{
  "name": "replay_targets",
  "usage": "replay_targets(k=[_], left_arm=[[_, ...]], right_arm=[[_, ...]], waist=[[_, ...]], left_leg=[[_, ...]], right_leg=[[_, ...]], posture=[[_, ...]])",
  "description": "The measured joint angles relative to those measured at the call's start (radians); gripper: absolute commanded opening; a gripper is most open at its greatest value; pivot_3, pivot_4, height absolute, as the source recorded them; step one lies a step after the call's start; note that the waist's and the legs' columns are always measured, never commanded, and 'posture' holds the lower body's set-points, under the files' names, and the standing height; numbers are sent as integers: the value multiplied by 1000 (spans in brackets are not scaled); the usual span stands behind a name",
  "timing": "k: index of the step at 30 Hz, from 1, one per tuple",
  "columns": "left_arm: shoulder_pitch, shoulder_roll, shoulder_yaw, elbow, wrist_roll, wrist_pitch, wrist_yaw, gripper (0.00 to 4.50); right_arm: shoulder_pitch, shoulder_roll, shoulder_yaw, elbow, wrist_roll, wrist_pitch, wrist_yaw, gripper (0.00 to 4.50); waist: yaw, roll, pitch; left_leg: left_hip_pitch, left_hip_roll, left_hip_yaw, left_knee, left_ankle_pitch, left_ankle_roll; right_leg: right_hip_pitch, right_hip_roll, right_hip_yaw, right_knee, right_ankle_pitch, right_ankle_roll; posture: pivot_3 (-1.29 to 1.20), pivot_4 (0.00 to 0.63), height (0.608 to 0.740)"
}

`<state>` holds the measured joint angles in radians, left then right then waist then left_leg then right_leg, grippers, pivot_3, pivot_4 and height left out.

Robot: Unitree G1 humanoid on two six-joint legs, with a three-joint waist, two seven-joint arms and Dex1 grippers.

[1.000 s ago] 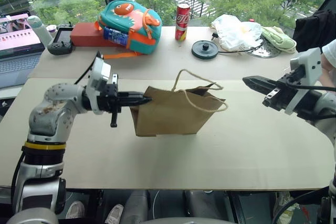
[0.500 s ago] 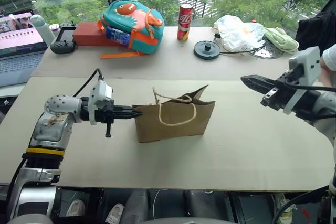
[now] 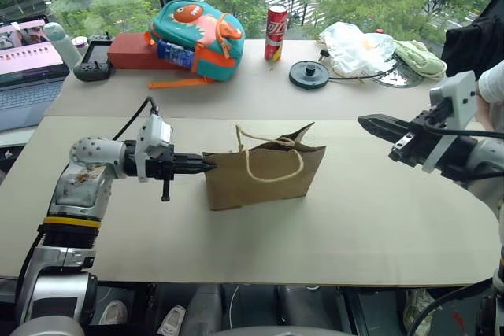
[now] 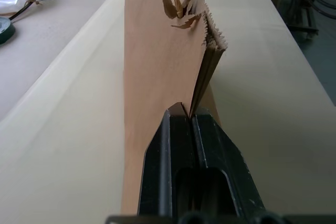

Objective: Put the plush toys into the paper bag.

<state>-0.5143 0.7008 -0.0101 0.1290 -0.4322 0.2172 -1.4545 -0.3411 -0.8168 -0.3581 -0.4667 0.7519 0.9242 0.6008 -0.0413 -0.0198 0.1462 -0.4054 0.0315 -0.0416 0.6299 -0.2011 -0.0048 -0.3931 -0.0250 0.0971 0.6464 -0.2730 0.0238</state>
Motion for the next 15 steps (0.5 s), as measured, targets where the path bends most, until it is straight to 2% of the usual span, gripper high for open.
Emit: replay_targets(k=[15], left_arm=[[0, 0, -14, 17, 38, 5, 39, 68]], right_arm=[[0, 0, 0, 1, 0, 0, -2, 0]], waist=[[0, 0, 0]], left_leg=[[0, 0, 0, 0, 0, 0]], right_leg=[[0, 0, 0, 0, 0, 0]], posture=[[0, 150, 739]])
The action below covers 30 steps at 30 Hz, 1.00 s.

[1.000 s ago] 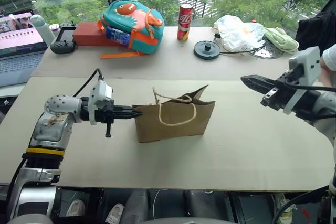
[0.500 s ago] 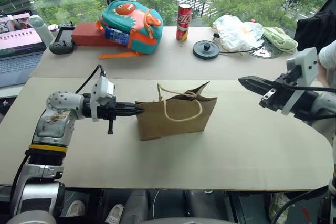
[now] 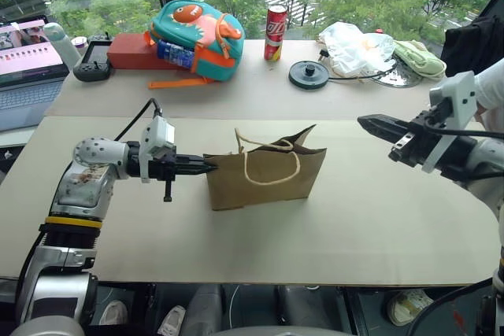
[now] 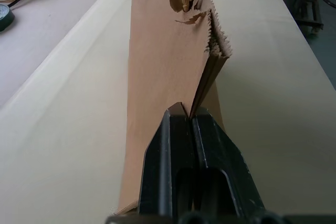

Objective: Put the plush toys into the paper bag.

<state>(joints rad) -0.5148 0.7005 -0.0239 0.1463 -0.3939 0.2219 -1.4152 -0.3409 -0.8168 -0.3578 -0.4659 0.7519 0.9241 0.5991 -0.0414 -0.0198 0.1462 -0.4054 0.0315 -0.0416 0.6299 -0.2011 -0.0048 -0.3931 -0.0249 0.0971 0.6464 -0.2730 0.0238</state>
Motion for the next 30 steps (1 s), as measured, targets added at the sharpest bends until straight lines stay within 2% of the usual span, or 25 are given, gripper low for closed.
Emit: replay_targets(k=[10, 17, 24, 30], left_arm=[[-4, -4, -1, -5, -1, 0, -11, 68], [10, 5, -24, -48, -19, -26, -106, 68], [-40, 9, -40, 61, 40, -114, -118, 68], [-48, 2, -41, 77, 47, -119, -106, 68]], right_arm=[[0, 0, 7, 4, -4, 0, -1, 0], [1, 0, 20, 9, -25, -1, -1, 0], [1, 0, 20, 16, -25, -1, -2, 0], [1, 0, 20, 16, -24, -1, -6, 0]], waist=[[0, 0, 0], [-1, 0, 0], [0, 0, 0], [0, 0, 0]], left_leg=[[0, 0, 0, 0, 0, 0], [0, 0, 0, 0, 0, 0], [0, 0, 0, 0, 0, 0], [0, 0, 0, 0, 0, 0]], right_leg=[[0, 0, 0, 0, 0, 0], [0, 0, 0, 0, 0, 0], [0, 0, 0, 0, 0, 0], [0, 0, 0, 0, 0, 0]], posture=[[0, 150, 739], [0, 150, 739], [0, 150, 739], [0, 150, 739]])
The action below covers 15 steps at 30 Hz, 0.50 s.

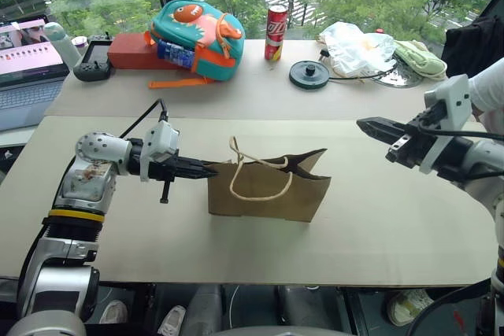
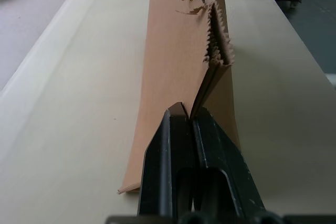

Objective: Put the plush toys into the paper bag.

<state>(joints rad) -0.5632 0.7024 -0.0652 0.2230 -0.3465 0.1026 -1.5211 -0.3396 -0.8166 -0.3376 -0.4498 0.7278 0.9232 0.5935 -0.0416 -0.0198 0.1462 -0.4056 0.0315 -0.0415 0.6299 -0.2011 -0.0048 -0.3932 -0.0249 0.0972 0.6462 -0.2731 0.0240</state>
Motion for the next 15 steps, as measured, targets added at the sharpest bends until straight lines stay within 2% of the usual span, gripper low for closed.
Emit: replay_targets(k=[1, 2, 4, 5, 7, 15], left_arm=[[0, 0, 0, 0, 0, 1, 1, 68], [0, 0, 0, 0, 0, 3, 2, 597], [0, 0, 0, -2, -4, 19, 5, 1030], [0, 1, 0, -10, -9, 37, 7, 1589], [2, 7, 1, -39, -22, 86, 10, 2086], [18, 160, 87, -208, -169, 368, 21, 2086]], right_arm=[[0, 0, 0, 0, 0, 0, -1, 0], [0, 0, 0, 0, 0, 0, -2, 0], [0, 0, 0, 0, 1, 0, -4, 0], [0, 0, 0, -1, 1, 0, -4, 0], [0, 0, 0, -2, 1, 0, -4, 0], [18, -62, -1, -30, 8, 4, 32, 0]], waist=[[0, 0, 0], [0, 0, 0], [0, 0, 0], [0, 0, 0], [0, 0, 0], [-3, 0, 0]], left_leg=[[0, 0, 0, 0, 0, 0], [0, 0, 0, 0, 0, 0], [0, 0, 0, 0, 0, 0], [0, 0, 0, 0, 0, 0], [0, 0, 0, 0, 0, 0], [0, 0, 0, 0, 0, 0]], right_leg=[[0, 0, 0, 0, 0, 0], [0, 0, 0, 0, 0, 0], [0, 0, 0, 0, 0, 0], [0, 0, 0, 0, 0, 0], [0, 0, 0, 0, 0, 0], [-1, 0, 0, 0, -1, 2]], posture=[[0, 150, 739], [0, 150, 739], [0, 150, 739], [0, 150, 739], [0, 150, 739], [0, 150, 739]])
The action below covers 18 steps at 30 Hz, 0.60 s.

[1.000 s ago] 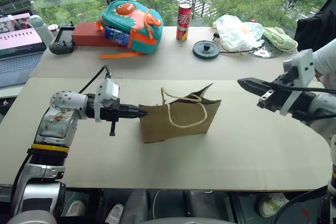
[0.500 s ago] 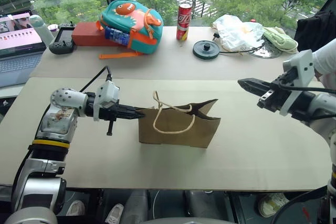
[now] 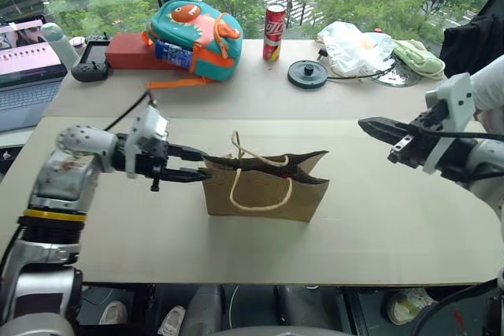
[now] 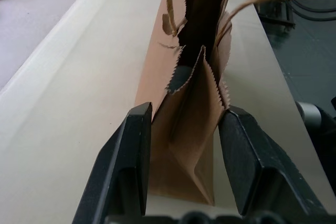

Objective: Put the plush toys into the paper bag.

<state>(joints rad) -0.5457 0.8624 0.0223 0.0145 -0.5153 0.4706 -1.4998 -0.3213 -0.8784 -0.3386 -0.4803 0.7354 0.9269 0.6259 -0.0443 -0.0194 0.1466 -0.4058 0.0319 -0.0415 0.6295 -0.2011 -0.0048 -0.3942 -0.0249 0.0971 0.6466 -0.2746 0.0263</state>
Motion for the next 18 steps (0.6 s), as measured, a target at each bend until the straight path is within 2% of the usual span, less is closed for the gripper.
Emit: replay_targets(k=[5, 9, 11, 18], left_arm=[[2, 95, 54, -22, -71, 139, -5, 2086], [42, 170, 73, -12, -76, 157, -42, 2086], [73, 179, 75, -5, -76, 154, -52, 2086], [77, 177, 79, -25, -101, 170, -34, 2086]], right_arm=[[26, -61, -4, -15, 33, 10, 45, 0], [89, -135, -26, -61, 74, 24, 133, 0], [138, -167, -36, -88, 94, 24, 199, 0], [164, -174, -43, -113, 120, -5, 290, 0]], waist=[[1, 0, 0], [1, 0, 1], [2, 0, 1], [2, 0, 1]], left_leg=[[0, 0, 0, 0, 0, 0], [1, 0, 1, -1, 0, 0], [1, 1, 1, -1, 0, 0], [1, 1, 1, -1, 0, 0]], right_leg=[[0, 0, 0, 0, -3, 4], [0, 0, 0, 0, -4, 3], [0, 0, 0, 0, -5, 3], [0, 0, 0, 0, -5, 3]], posture=[[0, 150, 739], [0, 150, 739], [0, 150, 739], [0, 150, 739]])
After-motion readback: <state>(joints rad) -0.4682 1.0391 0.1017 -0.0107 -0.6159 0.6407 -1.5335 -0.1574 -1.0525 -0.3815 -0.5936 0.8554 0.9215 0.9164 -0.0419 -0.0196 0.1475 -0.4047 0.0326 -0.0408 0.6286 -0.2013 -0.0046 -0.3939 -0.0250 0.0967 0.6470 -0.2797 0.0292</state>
